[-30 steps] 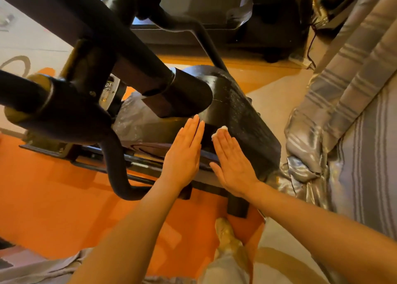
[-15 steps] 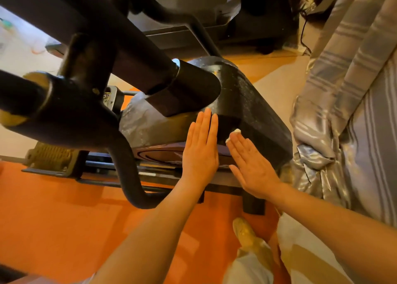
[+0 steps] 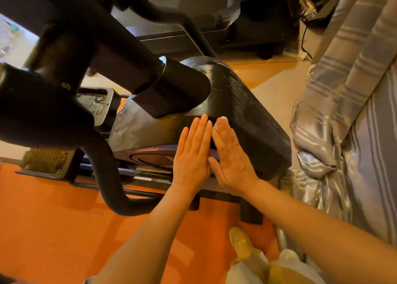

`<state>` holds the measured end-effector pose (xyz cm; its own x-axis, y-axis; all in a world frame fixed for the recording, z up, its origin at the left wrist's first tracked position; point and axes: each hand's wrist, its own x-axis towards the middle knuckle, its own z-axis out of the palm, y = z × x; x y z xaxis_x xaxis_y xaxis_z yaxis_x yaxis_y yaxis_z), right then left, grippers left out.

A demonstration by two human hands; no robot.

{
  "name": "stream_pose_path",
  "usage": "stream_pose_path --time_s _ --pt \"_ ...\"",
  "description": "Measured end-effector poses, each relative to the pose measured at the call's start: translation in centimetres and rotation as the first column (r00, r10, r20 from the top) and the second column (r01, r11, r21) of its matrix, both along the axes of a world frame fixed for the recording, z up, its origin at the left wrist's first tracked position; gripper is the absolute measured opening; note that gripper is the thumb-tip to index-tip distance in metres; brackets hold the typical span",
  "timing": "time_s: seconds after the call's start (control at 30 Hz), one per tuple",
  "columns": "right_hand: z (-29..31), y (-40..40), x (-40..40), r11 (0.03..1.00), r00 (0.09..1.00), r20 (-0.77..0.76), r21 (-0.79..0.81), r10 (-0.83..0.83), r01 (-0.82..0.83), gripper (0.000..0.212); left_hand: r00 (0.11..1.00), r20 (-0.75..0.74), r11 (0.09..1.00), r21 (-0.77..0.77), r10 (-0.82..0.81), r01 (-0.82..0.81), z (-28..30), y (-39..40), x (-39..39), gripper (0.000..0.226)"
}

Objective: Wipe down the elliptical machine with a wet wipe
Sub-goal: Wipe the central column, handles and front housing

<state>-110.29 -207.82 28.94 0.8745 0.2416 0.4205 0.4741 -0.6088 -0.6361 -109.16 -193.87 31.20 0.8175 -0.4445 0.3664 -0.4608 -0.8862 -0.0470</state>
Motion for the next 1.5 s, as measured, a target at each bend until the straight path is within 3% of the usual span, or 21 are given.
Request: stream_pose_path --time_s 0.13,0.27,0.43,0.67,0.83,0.93,1.07,1.33,1.5 --pt "-2.8 -0.2 -0.2 0.997 0.995 0.084 -0.058 -0.055 0.06 0.065 0.997 0.063 0.996 -0.077 -0.048 0.053 -0.9 0.0 0.6 0.05" --pt "-7.0 -1.8 -1.4 0.986 0.986 -0.025 -0.016 -0.165 0.164 0.069 0.986 0.165 0.994 -0.103 -0.022 0.04 -2.2 0.0 1.2 0.05" --pt "-7.7 -0.8 -1.0 0.976 0.989 0.007 0.165 -0.148 0.145 0.068 0.942 0.332 0.997 -0.047 -0.043 0.062 -3.4 0.2 2.3 0.052" --pt "-7.0 -0.5 1.7 0.953 0.933 0.356 0.298 -0.055 -0.058 0.052 0.825 0.563 0.99 -0.087 -0.041 0.108 -4.9 -0.1 4.3 0.046" --pt "-7.5 -1.0 2.7 0.96 0.847 0.514 0.279 -0.137 -0.014 0.045 0.744 0.667 0.98 -0.112 -0.048 0.164 -5.4 -0.3 4.9 0.044" --pt "-7.1 0.1 2.9 0.956 0.85 0.508 0.293 -0.141 -0.017 0.054 0.68 0.732 0.977 -0.127 -0.024 0.171 -5.5 -0.5 5.7 0.04" --pt "-7.3 0.9 2.9 0.98 0.842 0.51 0.171 -0.178 0.103 0.068 0.614 0.789 0.978 -0.117 -0.015 0.174 -5.8 -0.6 6.2 0.037" --pt "-11.5 -0.9 2.6 0.966 0.837 0.482 0.106 -0.258 0.237 0.074 0.599 0.8 0.964 -0.127 -0.04 0.235 -5.9 -0.7 6.2 0.041" --pt "-12.8 -0.7 1.8 0.945 0.852 0.409 0.155 -0.328 0.289 0.073 0.589 0.807 0.962 -0.124 -0.045 0.242 -5.9 -0.7 6.4 0.041"
